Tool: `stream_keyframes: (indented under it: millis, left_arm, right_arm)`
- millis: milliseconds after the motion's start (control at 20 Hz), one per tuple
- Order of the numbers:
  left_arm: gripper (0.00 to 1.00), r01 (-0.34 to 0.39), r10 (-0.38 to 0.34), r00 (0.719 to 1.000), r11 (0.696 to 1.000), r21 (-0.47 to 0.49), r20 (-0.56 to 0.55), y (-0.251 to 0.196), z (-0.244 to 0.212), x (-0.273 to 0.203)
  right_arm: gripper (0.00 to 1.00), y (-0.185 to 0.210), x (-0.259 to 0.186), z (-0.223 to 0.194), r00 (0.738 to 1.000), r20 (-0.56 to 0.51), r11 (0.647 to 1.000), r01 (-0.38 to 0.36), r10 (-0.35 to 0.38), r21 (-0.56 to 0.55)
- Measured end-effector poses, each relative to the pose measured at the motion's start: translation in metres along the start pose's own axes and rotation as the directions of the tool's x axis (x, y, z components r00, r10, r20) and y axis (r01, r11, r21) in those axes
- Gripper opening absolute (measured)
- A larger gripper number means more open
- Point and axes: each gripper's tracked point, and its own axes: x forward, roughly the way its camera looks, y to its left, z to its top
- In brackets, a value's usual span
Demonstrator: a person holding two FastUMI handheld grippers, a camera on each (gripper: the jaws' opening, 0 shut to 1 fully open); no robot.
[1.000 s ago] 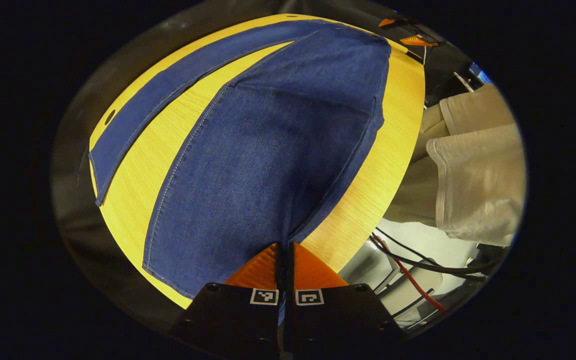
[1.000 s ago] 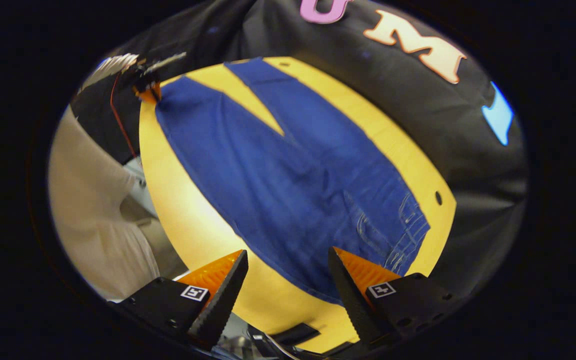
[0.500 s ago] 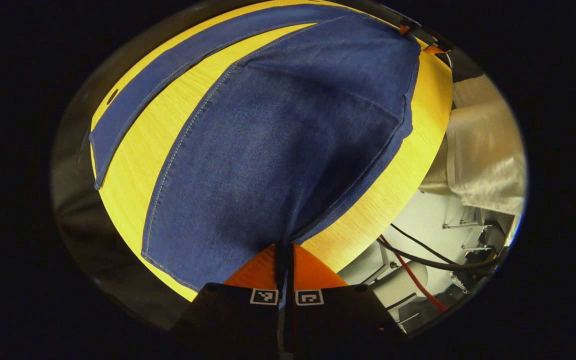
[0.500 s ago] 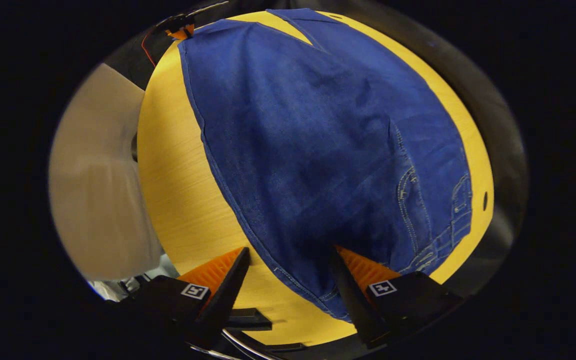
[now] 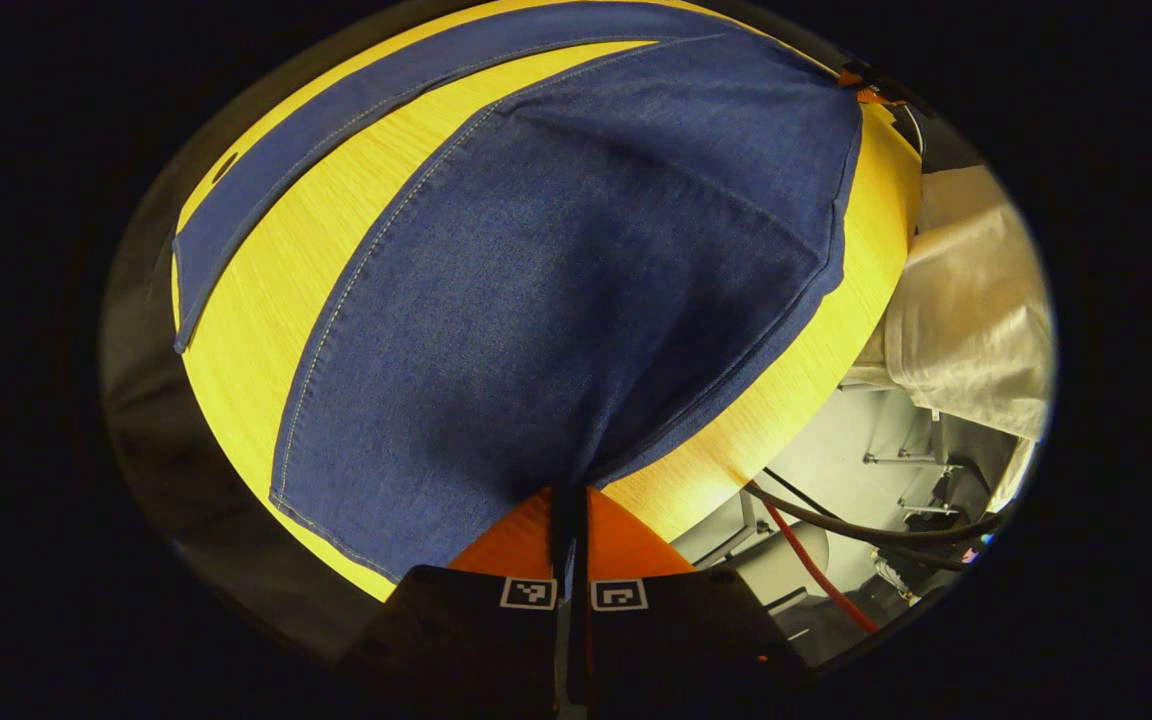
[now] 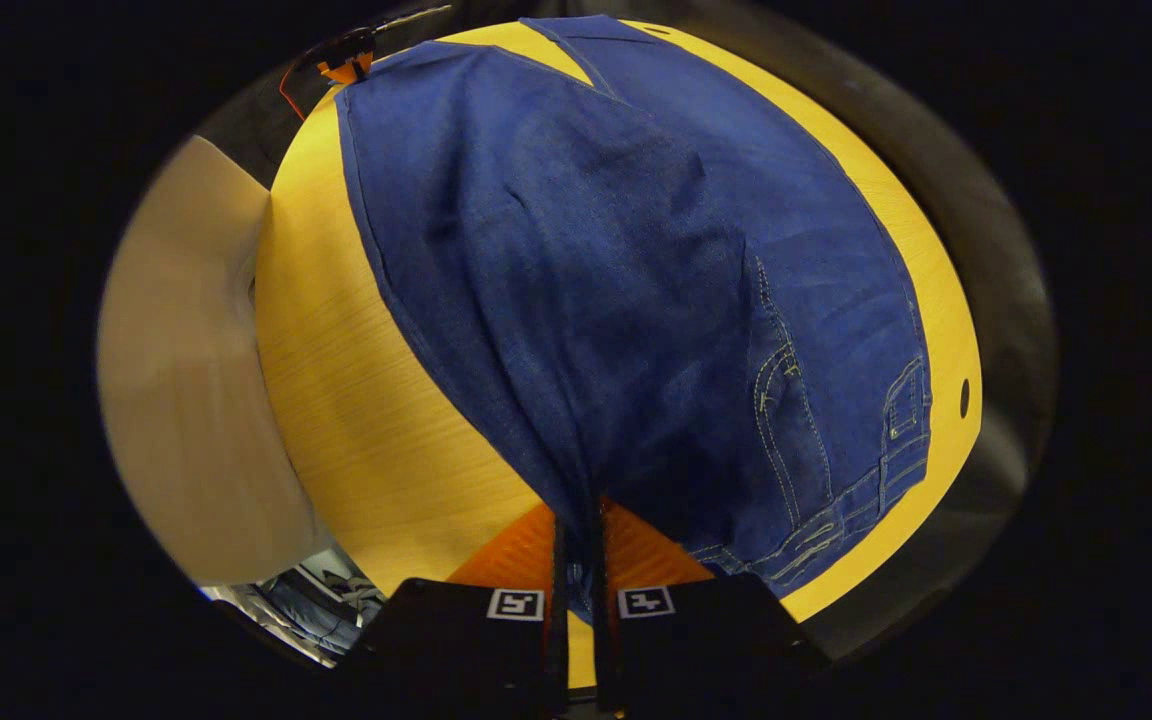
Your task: Grasp the waist and the cuffs of the jeans and fold them to make the two legs overlap; first hold the waist and fold one-third of the jeans toward the cuffs, then hold the cuffs and fold the remaining one-third in the same direction to finish folding.
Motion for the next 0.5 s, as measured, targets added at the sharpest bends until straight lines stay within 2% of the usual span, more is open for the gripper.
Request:
stream_keyframes:
  millis: [50, 150, 250, 350, 450, 500]
  left_arm:
    - [0.00, 0.006, -0.005, 0.999, 0.999, 0.034, -0.034, 0.002, -0.003, -0.005]
    - [0.00, 0.013, -0.006, 0.998, 0.994, 0.108, -0.064, 0.014, -0.005, -0.022]
    - [0.00, 0.003, 0.002, 0.999, 0.994, 0.108, -0.054, 0.028, 0.002, -0.041]
    - [0.00, -0.013, 0.019, 0.999, 0.992, 0.123, -0.050, 0.045, 0.014, -0.067]
    - [0.00, -0.049, 0.058, 0.997, 0.984, 0.169, -0.047, 0.072, 0.032, -0.090]
    - [0.00, -0.067, 0.079, 0.995, 0.981, 0.180, -0.056, 0.087, 0.041, -0.100]
  right_arm:
    - [0.03, 0.006, -0.001, -0.007, 1.000, -0.018, 1.000, -0.017, 0.018, 0.023]
    - [0.04, 0.011, -0.013, -0.005, 1.000, -0.009, 0.998, -0.018, 0.019, 0.053]
    - [0.03, 0.006, -0.028, 0.004, 1.000, 0.029, 0.993, -0.011, 0.008, 0.122]
    - [0.03, -0.004, -0.043, 0.011, 0.997, 0.070, 0.976, 0.017, -0.033, 0.216]
    - [0.03, -0.024, -0.060, 0.026, 0.987, 0.123, 0.951, 0.066, -0.107, 0.303]
    - [0.00, -0.033, -0.070, 0.033, 0.981, 0.143, 0.935, 0.077, -0.134, 0.346]
